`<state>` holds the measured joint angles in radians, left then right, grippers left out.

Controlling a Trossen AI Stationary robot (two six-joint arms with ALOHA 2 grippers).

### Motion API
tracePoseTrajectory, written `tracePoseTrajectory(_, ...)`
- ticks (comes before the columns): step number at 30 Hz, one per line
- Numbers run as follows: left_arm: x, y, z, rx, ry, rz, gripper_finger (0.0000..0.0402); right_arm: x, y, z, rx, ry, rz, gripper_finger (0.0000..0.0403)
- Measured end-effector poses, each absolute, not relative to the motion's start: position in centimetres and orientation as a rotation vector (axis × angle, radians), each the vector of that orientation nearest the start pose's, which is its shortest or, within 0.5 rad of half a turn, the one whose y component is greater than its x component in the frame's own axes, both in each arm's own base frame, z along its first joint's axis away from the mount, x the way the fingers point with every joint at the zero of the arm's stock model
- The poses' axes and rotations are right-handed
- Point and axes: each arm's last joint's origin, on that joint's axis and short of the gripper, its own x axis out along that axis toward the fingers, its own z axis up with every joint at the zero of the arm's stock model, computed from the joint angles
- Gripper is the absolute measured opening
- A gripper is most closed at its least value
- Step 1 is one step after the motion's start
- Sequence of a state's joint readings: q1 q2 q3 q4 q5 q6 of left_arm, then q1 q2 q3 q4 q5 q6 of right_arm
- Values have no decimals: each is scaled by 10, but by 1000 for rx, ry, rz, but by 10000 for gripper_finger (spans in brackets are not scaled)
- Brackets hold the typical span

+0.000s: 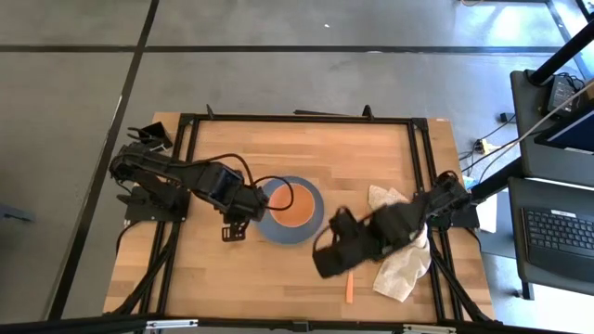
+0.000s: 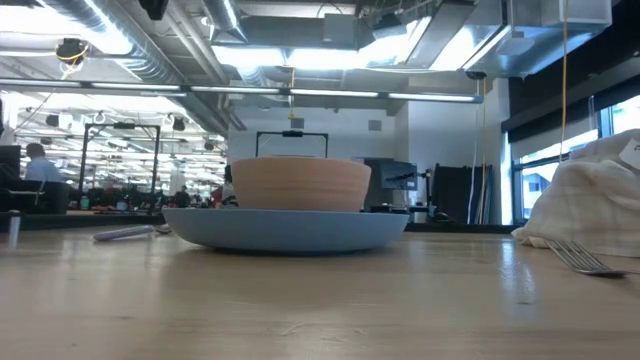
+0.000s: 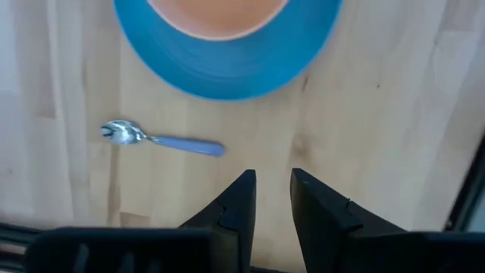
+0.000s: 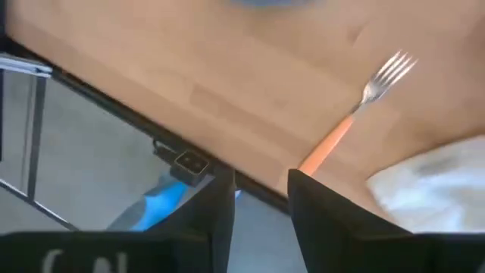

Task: Set table place
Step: Place the purple spoon into the orange bowl

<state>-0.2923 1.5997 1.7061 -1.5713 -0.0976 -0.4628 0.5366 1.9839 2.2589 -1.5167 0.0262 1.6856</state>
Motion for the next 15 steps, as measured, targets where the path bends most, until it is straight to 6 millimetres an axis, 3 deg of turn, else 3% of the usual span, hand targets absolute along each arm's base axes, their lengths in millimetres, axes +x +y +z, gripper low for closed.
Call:
tracePoseTrajectory(3, 263, -77, 358, -83, 1418, 191, 79, 323, 214, 359, 1148, 1195, -698, 125)
tracePoseTrajectory(7, 263, -77, 358, -80, 1417, 192, 76, 311, 237, 314, 1141, 1321, -883, 125)
tracePoseTrajectory(12, 263, -76, 358, -55, 1406, 213, 68, 291, 247, 259, 1128, 1376, -1161, 125)
tracePoseTrajectory(15, 263, -76, 358, -53, 1405, 213, 65, 296, 253, 234, 1194, 1272, -1118, 125)
